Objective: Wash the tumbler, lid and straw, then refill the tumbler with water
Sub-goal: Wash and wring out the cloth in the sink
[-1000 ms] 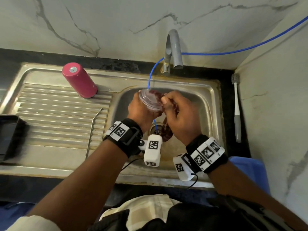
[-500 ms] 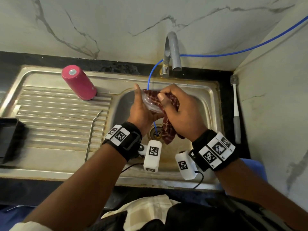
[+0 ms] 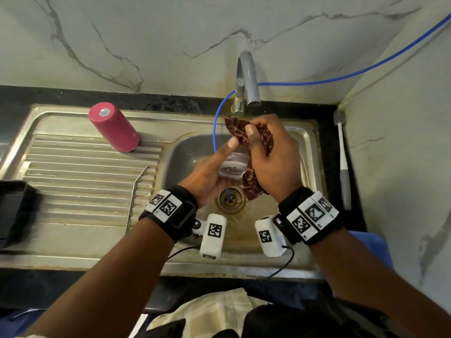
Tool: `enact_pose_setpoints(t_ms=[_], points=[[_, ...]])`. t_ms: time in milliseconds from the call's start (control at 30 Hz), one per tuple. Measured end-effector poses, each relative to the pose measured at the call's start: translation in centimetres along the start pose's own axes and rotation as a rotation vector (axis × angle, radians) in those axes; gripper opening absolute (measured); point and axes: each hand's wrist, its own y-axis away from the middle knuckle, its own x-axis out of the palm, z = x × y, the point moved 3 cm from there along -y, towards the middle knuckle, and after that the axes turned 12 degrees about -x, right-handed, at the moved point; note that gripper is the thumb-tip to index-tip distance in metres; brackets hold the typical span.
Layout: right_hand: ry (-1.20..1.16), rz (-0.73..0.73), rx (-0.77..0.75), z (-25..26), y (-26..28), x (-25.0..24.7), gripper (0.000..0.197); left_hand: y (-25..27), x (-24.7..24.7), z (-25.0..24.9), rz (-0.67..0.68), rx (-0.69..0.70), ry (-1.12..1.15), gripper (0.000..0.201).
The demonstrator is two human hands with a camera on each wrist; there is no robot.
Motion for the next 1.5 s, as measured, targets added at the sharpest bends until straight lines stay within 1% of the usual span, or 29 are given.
enact_pose_setpoints(t_ms=[67,100,233,300,433,500,567,633,700,767,800,867,933,1000,1033,1100,1167,1233,1267,1333,1367,1433,1500], points=[[0.036,-0.029,0.007,-0.6,-0.2,-0.1,0.021,-0.1,-0.2,0.4,-0.007,-0.029,-0.029,0.085],[0.051,-0.039,0.025,-1.0,-0.1,0.0,0.021,-0.2,-0.2,0.5,-0.026,-0.051,-0.045,0.083],[0.024,-0.084,0.147,-2.6,0.9,0.9,0.017,-0.1,-0.7,0.1,-0.098,-0.109,-0.208,0.064],[0.014,-0.065,0.175,-3.1,1.4,1.1,0.017,0.1,-1.0,-0.1,-0.12,-0.117,-0.293,0.062],[0.0,0.002,0.17,-3.4,1.5,1.0,0.02,0.0,-1.7,-0.2,-0.093,-0.099,-0.353,0.069],[0.0,0.033,0.15,-3.2,1.1,0.8,0.026,-0.2,-1.9,-0.4,-0.1,-0.068,-0.366,0.062],[0.008,0.075,0.121,-3.3,0.8,0.2,0.031,-0.6,-2.4,-0.5,-0.144,-0.036,-0.348,0.053],[0.038,0.149,0.114,-3.6,0.6,-0.6,0.029,-0.8,-2.8,-0.4,-0.198,-0.018,-0.296,0.06],[0.089,0.263,0.092,-3.8,0.5,-1.1,0.025,-1.0,-3.0,-0.4,-0.232,-0.006,-0.24,0.067],[0.097,0.377,0.063,-3.6,0.6,-0.6,0.021,-1.2,-2.6,-0.5,-0.245,0.013,-0.251,0.068],[0.094,0.41,0.044,-3.3,0.7,-0.2,0.017,-1.3,-2.2,-0.5,-0.258,0.025,-0.29,0.069],[0.102,0.415,0.015,-2.9,0.7,0.5,0.012,-1.5,-1.5,-0.7,-0.284,0.056,-0.368,0.075],[0.091,0.394,0.027,-2.8,0.5,0.7,0.013,-1.7,-1.2,-1.0,-0.333,0.08,-0.413,0.085],[0.068,0.402,0.041,-2.9,0.2,0.6,0.012,-1.7,-1.2,-1.1,-0.394,0.068,-0.443,0.1],[0.062,0.409,0.045,-3.0,0.1,0.4,0.013,-1.4,-1.2,-1.1,-0.417,0.069,-0.461,0.101],[0.067,0.39,0.077,-3.4,-0.3,-0.2,0.016,-0.9,-1.1,-1.0,-0.452,0.107,-0.49,0.091],[0.049,0.336,0.161,-3.5,-0.8,-0.6,0.019,-0.6,-1.0,-1.0,-0.5,0.143,-0.505,0.08],[-0.037,0.296,0.251,-3.2,-1.4,-0.2,0.021,-1.0,-0.9,-1.1,-0.508,0.238,-0.571,0.069],[-0.076,0.291,0.283,-2.8,-1.4,0.2,0.022,-1.5,-0.9,-0.9,-0.51,0.268,-0.615,0.069],[-0.095,0.28,0.316,-2.0,-1.0,1.1,0.02,-2.2,-1.0,-0.3,-0.511,0.271,-0.67,0.077],[-0.095,0.27,0.327,-1.7,-0.7,1.5,0.018,-2.3,-1.2,-0.2,-0.525,0.289,-0.669,0.075],[-0.098,0.268,0.346,-1.7,0.2,2.2,0.016,-2.1,-1.3,0.0,-0.562,0.326,-0.632,0.062],[-0.101,0.266,0.355,-1.7,1.2,2.6,0.014,-2.2,-1.6,0.0,-0.574,0.334,-0.563,0.05]])
